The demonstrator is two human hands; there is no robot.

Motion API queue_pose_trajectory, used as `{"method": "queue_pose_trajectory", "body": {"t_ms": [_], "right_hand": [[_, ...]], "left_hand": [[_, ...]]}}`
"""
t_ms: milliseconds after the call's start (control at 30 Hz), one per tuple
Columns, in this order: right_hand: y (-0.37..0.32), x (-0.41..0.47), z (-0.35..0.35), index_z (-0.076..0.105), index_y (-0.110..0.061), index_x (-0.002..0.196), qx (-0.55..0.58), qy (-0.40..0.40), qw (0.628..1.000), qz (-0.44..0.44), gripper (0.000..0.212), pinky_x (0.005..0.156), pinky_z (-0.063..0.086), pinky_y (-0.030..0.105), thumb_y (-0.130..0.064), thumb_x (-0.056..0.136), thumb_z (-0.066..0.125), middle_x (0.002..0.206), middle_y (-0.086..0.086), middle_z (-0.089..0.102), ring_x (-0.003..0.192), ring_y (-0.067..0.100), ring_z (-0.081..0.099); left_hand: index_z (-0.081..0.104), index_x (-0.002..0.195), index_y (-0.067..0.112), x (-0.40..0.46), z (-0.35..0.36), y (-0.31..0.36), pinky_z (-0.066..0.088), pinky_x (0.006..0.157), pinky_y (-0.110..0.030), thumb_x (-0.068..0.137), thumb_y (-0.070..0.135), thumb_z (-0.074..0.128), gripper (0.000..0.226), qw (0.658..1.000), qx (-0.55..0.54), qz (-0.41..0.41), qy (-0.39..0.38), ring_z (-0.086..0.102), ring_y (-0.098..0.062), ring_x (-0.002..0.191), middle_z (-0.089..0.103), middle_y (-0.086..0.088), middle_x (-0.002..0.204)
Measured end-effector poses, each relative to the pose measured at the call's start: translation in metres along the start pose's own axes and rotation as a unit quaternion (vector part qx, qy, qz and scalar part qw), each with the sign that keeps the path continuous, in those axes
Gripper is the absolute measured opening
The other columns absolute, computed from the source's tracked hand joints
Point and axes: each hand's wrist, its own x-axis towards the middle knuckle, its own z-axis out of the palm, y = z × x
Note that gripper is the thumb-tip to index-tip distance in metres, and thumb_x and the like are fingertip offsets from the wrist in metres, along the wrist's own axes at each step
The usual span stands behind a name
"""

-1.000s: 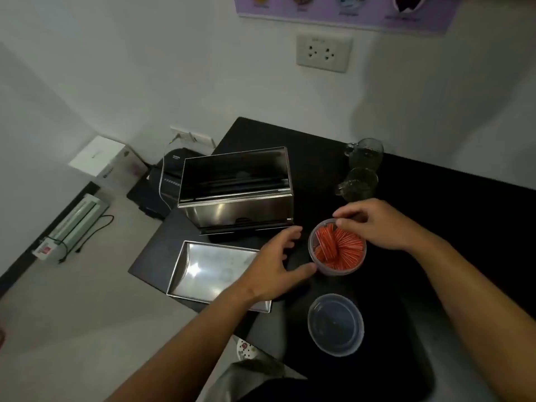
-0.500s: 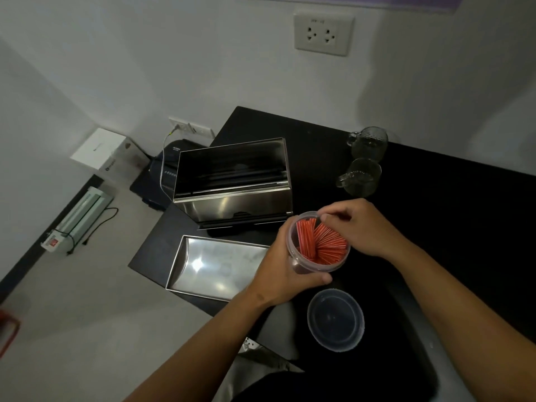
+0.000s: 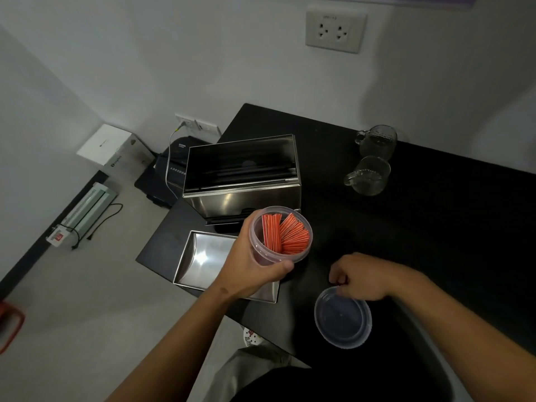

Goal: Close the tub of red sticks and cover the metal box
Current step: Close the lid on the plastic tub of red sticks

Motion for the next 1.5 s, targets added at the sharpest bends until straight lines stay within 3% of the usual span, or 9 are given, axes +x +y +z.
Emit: {"method": "queue_pose_trajectory", "body": {"t_ms": [200,367,633,733,833,1000,1100,1233,1500], "right_hand": [[-0.001,0.009,0.026,0.068,-0.032,0.101,-0.061,0.096,0.994,0.003,0.005,0.066,0.042,0.018,-0.032,0.096,0.067,0.097,-0.018,0.052,0.086,0.003,0.057],[-0.009,0.005,0.014,0.063,-0.035,0.091,-0.013,0.119,0.993,-0.012,0.007,0.079,0.059,0.031,-0.032,0.097,0.065,0.094,-0.013,0.066,0.086,0.004,0.066],[-0.046,-0.035,-0.026,0.063,-0.043,0.098,0.077,0.221,0.97,-0.065,0.012,0.081,0.061,0.029,-0.034,0.096,0.071,0.095,-0.015,0.072,0.087,-0.002,0.07],[-0.061,-0.054,-0.035,0.064,-0.042,0.104,0.133,0.26,0.951,-0.102,0.017,0.073,0.063,0.028,-0.032,0.095,0.073,0.096,-0.014,0.072,0.086,-0.004,0.07],[-0.074,-0.063,-0.037,0.062,-0.038,0.129,0.127,0.33,0.929,-0.112,0.034,0.069,0.054,0.018,-0.035,0.096,0.069,0.099,-0.023,0.064,0.091,-0.007,0.065],[-0.099,-0.063,-0.029,0.061,-0.02,0.142,0.161,0.449,0.861,-0.175,0.044,0.086,0.052,0.018,-0.03,0.1,0.066,0.113,-0.013,0.067,0.106,-0.001,0.064],[-0.11,-0.059,-0.021,0.068,-0.019,0.135,0.193,0.456,0.841,-0.218,0.036,0.087,0.055,0.018,-0.028,0.1,0.066,0.114,-0.014,0.068,0.107,0.001,0.065],[-0.117,-0.049,-0.006,0.069,-0.02,0.13,0.23,0.428,0.834,-0.262,0.031,0.089,0.054,0.014,-0.027,0.1,0.067,0.122,-0.015,0.066,0.117,0.001,0.063],[-0.12,-0.044,0.004,0.059,-0.036,0.14,0.243,0.366,0.85,-0.292,0.052,0.106,0.052,0.028,-0.058,0.092,0.067,0.145,-0.023,0.057,0.137,0.0,0.052]], "left_hand": [[0.038,0.142,0.064,-0.006,-0.014,0.006,0.051,0.096,-0.009,0.071,0.071,0.084,0.085,1.0,-0.007,-0.018,0.021,0.057,0.003,0.133,0.057,0.036,0.135],[0.037,0.147,0.043,-0.011,-0.022,0.006,0.05,0.097,-0.008,0.072,0.074,0.08,0.092,0.999,-0.019,-0.028,0.027,0.058,0.005,0.131,0.059,0.036,0.134],[0.038,0.155,0.02,-0.024,-0.039,0.001,0.048,0.102,-0.011,0.077,0.077,0.075,0.103,0.999,-0.024,-0.031,0.035,0.059,-0.002,0.133,0.062,0.029,0.137],[0.039,0.154,0.019,-0.029,-0.042,0.001,0.049,0.104,-0.015,0.077,0.077,0.075,0.103,0.999,-0.031,-0.022,0.038,0.059,-0.009,0.135,0.062,0.022,0.139],[0.037,0.157,0.017,-0.032,-0.044,0.003,0.052,0.104,-0.021,0.078,0.076,0.075,0.106,0.999,-0.035,-0.015,0.038,0.059,-0.018,0.136,0.06,0.013,0.141],[0.038,0.155,0.029,-0.035,-0.045,0.01,0.051,0.104,-0.017,0.081,0.073,0.074,0.093,0.999,-0.039,-0.002,0.036,0.058,-0.014,0.137,0.059,0.018,0.142],[0.04,0.152,0.042,-0.036,-0.046,0.015,0.052,0.103,-0.017,0.082,0.071,0.075,0.083,0.999,-0.03,0.006,0.034,0.058,-0.014,0.137,0.059,0.017,0.144],[0.042,0.153,0.039,-0.037,-0.048,0.017,0.053,0.104,-0.022,0.084,0.068,0.076,0.083,0.999,-0.036,0.011,0.026,0.06,-0.017,0.135,0.06,0.012,0.144],[0.043,0.153,0.04,-0.036,-0.05,0.023,0.051,0.105,-0.02,0.085,0.069,0.073,0.08,0.998,-0.046,0.013,0.029,0.059,-0.02,0.138,0.06,0.008,0.147]]}}
